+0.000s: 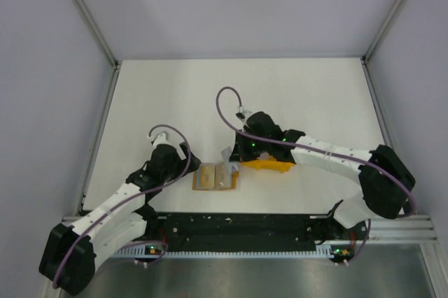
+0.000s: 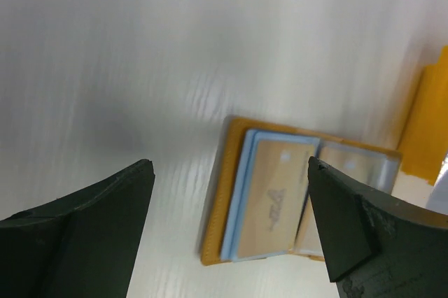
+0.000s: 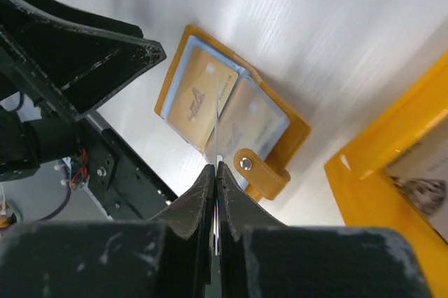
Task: Put the credit cards into the card holder
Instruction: Insert the credit card into the card holder.
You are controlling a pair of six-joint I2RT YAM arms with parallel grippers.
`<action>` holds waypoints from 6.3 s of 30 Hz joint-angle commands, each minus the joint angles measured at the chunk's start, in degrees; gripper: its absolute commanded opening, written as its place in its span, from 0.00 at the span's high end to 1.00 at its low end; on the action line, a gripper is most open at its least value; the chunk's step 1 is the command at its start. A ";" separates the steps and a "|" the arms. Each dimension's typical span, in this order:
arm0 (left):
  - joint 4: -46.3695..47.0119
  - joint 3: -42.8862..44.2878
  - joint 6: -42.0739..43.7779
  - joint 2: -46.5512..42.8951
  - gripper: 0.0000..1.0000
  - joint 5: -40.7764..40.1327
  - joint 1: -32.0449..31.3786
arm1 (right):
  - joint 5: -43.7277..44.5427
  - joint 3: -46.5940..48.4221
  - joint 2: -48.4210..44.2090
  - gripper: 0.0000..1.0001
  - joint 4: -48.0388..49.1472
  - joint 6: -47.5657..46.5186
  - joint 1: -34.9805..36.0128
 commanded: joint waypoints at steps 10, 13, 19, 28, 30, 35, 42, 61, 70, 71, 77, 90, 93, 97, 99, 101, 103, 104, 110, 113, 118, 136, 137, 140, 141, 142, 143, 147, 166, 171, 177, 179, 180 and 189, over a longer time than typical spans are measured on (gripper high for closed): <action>7.59 -9.06 -2.92 -1.14 0.16 12.10 0.70 | 2.99 1.22 12.11 1.00 4.70 3.98 3.21; 10.57 -10.56 -2.74 0.18 0.24 14.91 0.70 | 3.87 0.43 14.13 1.00 3.99 3.89 3.30; 11.20 -10.47 -1.42 2.12 0.38 18.52 0.70 | 7.73 0.60 16.24 1.00 1.44 2.75 3.30; 13.05 -11.88 -2.48 -4.99 0.64 19.75 0.61 | 8.62 1.22 17.48 1.00 0.65 0.90 3.39; 13.22 -11.97 -2.48 -7.28 0.56 20.10 0.70 | 8.62 1.48 17.74 1.00 0.30 0.64 3.39; 16.11 -13.02 -2.48 -9.66 0.65 22.82 0.61 | 8.62 1.92 18.18 1.00 0.12 0.29 3.30; 19.99 -14.43 -2.22 -9.13 0.90 25.29 0.61 | 8.80 2.54 18.27 1.00 -0.32 -0.15 3.38; 23.59 -15.13 -1.43 -9.92 0.79 28.36 0.70 | 8.27 2.89 18.36 1.00 -0.76 -0.68 3.39; 25.43 -15.05 -0.90 -9.66 0.83 30.12 0.70 | 7.74 3.68 18.97 1.00 -0.93 -0.86 3.30; 25.87 -14.96 -0.90 -9.66 0.83 30.47 0.61 | 7.66 3.68 19.06 1.00 -1.02 -0.94 3.30; 27.28 -15.05 -0.81 -9.84 0.76 31.88 0.61 | 7.74 3.68 18.97 1.00 -1.11 -0.94 3.38; 21.57 -13.38 1.30 -8.52 0.91 28.10 0.61 | 7.66 3.77 18.27 1.00 -1.28 -1.03 3.38; 19.91 -12.76 1.65 -7.73 0.93 26.88 0.61 | 7.66 3.68 18.01 1.00 -1.37 -0.94 3.38; 16.74 -11.88 1.56 -5.97 1.00 24.06 0.61 | 8.88 2.28 14.32 1.00 -0.14 -0.24 3.38; 16.91 -12.14 1.04 -5.88 1.00 23.71 0.61 | 10.28 1.75 10.82 1.00 0.38 -0.15 3.30; 16.39 -12.15 0.16 -6.49 1.00 22.83 0.52 | 11.78 -0.18 6.43 1.00 2.83 0.37 3.30; 16.21 -12.14 -0.72 -7.11 1.00 22.30 0.35 | 12.58 -0.89 2.12 1.00 3.99 0.55 3.38; 16.21 -12.14 -0.98 -7.37 1.00 22.04 0.26 | 12.58 -0.80 0.44 1.00 4.42 0.81 3.39; 17.08 -12.23 -3.18 -9.22 1.00 20.63 -0.36 | 12.39 2.97 0.86 1.00 4.69 2.22 6.98; 18.66 -13.02 -5.20 -9.57 1.00 20.02 -0.97 | 17.31 4.64 3.84 1.00 6.09 6.42 10.67; 20.16 -14.08 -8.28 -10.54 1.00 18.70 -2.37 | 25.48 7.62 7.10 1.00 8.03 9.51 15.24; 20.78 -14.52 -10.04 -11.86 1.00 17.47 -3.26 | 32.53 10.27 11.41 1.00 7.59 11.19 18.59; 20.69 -14.52 -9.95 -11.95 1.00 17.55 -3.26 | 32.79 10.36 11.41 1.00 7.77 10.92 18.76; 20.87 -14.61 -10.04 -12.30 1.00 17.64 -3.34 | 33.05 10.71 12.11 1.00 6.98 10.66 18.94; 20.95 -14.61 -10.04 -12.38 1.00 17.56 -3.43 | 33.40 10.80 12.29 1.00 6.46 10.57 19.03; 20.96 -14.61 -10.13 -12.47 1.00 17.56 -3.43 | 34.36 11.06 12.38 1.00 5.58 10.14 19.20; 20.96 -14.61 -10.04 -12.39 1.00 17.47 -3.43 | 35.07 11.06 12.47 1.00 4.53 10.13 19.47; 20.69 -14.34 -9.86 -12.56 1.00 17.20 -3.34 | 37.88 9.84 11.16 1.00 1.62 9.52 19.47; 13.05 -14.61 -11.27 -9.84 1.00 9.03 -3.43 | 21.84 -0.88 7.37 1.00 5.47 4.34 12.18; 9.54 -13.03 -11.44 -6.77 1.00 7.19 -3.43 | 13.11 -2.91 8.86 1.00 11.28 3.63 10.33; 6.28 -12.85 -12.06 -5.62 1.00 4.20 -3.34 | 5.38 -5.55 10.35 1.00 18.57 8.63 7.78; 4.70 -12.59 -12.24 -5.97 1.00 3.58 -3.43 | 4.76 -5.37 11.67 1.00 18.84 9.25 7.34; 4.61 -12.67 -12.32 -6.06 1.00 3.41 -3.43 | 4.15 -5.46 12.29 1.00 19.36 9.51 7.08; 4.52 -12.76 -11.88 -6.32 0.69 3.93 -3.34 | -1.74 -7.22 15.63 1.00 26.13 13.12 3.12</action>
